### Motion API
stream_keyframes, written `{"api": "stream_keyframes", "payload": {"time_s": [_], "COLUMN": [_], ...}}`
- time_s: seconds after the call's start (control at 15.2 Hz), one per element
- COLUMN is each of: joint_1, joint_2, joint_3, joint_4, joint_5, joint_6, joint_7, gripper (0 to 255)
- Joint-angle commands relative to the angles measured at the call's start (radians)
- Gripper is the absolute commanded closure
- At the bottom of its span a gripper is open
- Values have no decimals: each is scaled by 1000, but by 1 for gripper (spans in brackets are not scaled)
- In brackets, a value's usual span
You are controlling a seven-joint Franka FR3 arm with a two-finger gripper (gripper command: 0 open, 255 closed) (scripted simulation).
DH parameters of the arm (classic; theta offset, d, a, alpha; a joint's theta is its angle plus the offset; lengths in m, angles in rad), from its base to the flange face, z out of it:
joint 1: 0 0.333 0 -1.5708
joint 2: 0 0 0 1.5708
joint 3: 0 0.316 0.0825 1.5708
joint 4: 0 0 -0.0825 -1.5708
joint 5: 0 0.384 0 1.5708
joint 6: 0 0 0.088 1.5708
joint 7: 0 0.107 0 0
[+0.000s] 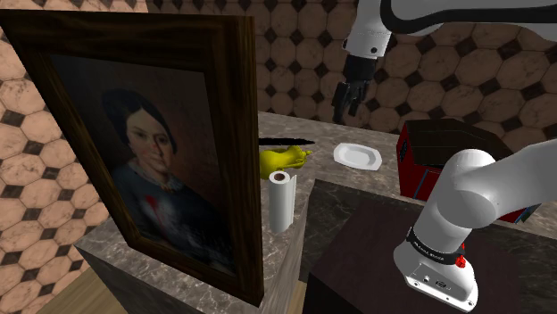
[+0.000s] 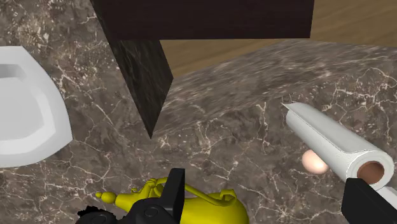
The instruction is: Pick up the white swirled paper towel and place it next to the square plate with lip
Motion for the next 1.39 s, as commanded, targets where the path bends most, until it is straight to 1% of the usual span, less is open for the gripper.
{"api": "stream_keyframes", "payload": {"time_s": [0.0, 0.4, 0.73, 0.99, 1.19, 1.32], "joint_1": [0, 25, 31, 23, 10, 8], "joint_2": [0, 116, 255, 390, 505, 535], "joint_3": [0, 147, 269, 366, 437, 451], "joint_4": [0, -22, 0, 44, 91, 93], "joint_5": [0, 35, 34, 3, -47, -62], "joint_6": [0, 144, 261, 344, 398, 421], "joint_7": [0, 135, 256, 365, 458, 480], "gripper": [0, 0, 0, 0, 0, 0]}}
